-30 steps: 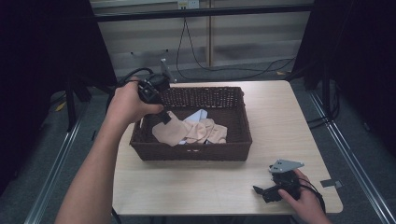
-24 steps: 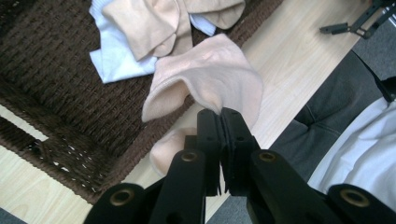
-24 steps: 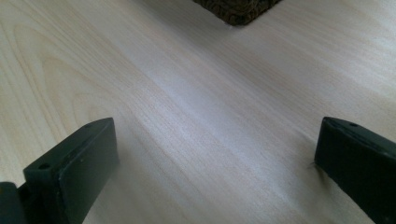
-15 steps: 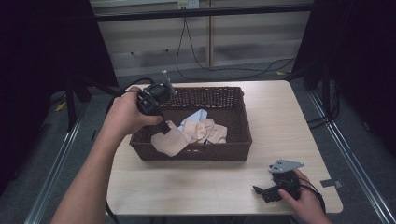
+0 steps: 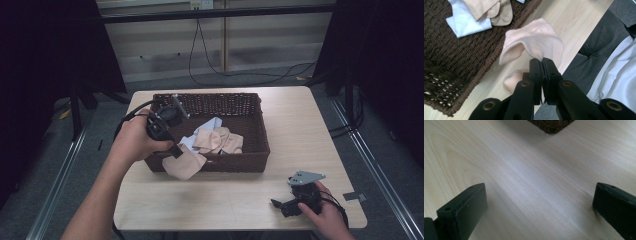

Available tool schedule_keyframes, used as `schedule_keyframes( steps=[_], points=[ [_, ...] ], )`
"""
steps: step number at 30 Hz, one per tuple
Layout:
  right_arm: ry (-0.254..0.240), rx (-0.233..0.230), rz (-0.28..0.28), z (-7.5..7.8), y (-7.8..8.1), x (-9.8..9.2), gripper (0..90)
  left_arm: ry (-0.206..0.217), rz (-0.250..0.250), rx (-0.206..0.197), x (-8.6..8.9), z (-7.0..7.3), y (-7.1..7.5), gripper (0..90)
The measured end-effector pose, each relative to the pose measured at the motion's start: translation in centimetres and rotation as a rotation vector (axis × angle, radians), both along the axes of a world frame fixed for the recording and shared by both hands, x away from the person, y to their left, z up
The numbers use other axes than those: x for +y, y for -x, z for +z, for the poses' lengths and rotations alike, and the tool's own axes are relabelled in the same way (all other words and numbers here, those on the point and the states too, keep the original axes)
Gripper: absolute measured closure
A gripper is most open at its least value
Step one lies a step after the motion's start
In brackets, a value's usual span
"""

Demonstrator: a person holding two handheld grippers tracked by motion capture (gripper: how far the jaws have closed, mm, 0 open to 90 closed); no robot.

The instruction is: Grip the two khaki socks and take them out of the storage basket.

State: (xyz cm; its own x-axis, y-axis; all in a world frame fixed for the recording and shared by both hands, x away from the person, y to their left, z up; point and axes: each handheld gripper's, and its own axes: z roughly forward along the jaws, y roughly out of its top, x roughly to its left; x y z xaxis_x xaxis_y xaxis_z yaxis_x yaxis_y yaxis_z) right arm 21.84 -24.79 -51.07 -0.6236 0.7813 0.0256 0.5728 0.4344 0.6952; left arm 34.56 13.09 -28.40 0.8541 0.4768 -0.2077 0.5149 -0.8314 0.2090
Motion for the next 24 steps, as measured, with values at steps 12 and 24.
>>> schedule_keyframes(
  steps=[12, 24],
  points=[
    [0.000, 0.000, 0.000, 0.0, 0.0, 0.0, 0.0, 0.005, -0.037, 0.004, -0.3, -2.6, 1.5, 85.8],
    [0.002, 0.005, 0.000, 0.0, 0.0, 0.0, 0.0, 0.009, -0.052, 0.037, -0.8, -7.2, 2.4, 85.6]
  ],
)
